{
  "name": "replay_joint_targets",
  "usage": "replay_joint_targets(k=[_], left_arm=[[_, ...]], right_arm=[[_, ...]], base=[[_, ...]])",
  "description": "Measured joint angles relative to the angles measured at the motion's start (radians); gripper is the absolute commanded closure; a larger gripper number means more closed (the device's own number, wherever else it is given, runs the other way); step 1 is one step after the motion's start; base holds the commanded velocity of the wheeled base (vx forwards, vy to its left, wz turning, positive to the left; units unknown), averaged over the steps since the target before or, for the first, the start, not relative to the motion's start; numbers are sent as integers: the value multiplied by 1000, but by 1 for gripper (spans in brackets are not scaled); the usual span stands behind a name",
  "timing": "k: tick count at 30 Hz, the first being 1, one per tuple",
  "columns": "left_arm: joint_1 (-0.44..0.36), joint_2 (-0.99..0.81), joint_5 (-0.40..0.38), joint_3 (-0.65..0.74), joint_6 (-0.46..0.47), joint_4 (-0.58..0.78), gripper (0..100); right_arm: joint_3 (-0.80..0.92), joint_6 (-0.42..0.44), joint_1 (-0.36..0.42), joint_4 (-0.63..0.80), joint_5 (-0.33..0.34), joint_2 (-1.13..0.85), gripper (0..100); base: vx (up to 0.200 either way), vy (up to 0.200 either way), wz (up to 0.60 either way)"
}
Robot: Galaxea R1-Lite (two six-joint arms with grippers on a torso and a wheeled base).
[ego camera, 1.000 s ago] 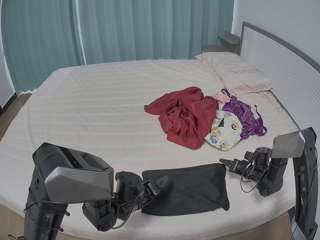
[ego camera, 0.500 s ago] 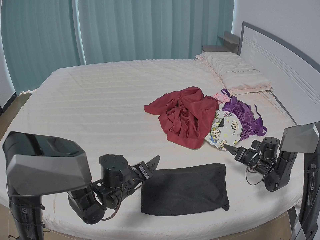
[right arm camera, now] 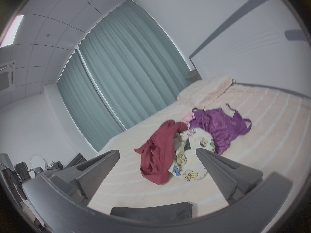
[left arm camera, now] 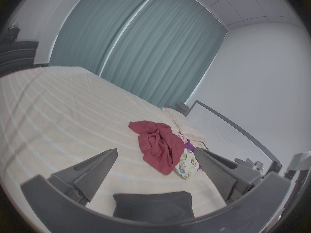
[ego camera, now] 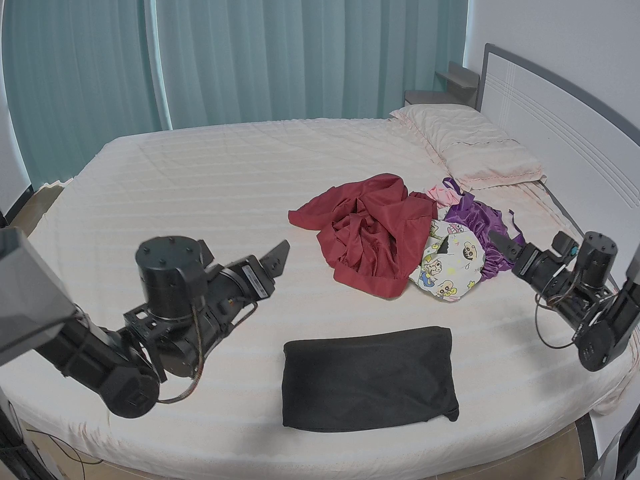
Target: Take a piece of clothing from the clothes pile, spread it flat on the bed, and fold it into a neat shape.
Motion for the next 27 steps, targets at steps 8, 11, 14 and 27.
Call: replay_joint_targets(k=[8,11,14,27], left_arm=[[70,-212,93,-26,40,148,0],[94,-296,124,-1,73,169,0],[112,-387,153,46,109,183,0],[145,-748,321,305,214,247,0]], right_arm=[[97,-41,-22,199,-3,-352,0],[133,-61,-26,302,-3,-494,0],[170,-82,-31,419,-2,-640,0],[267,-141,-32,1093,1,-1289,0]], base=[[0,0,0],[0,0,0],[0,0,0],[0,0,0]])
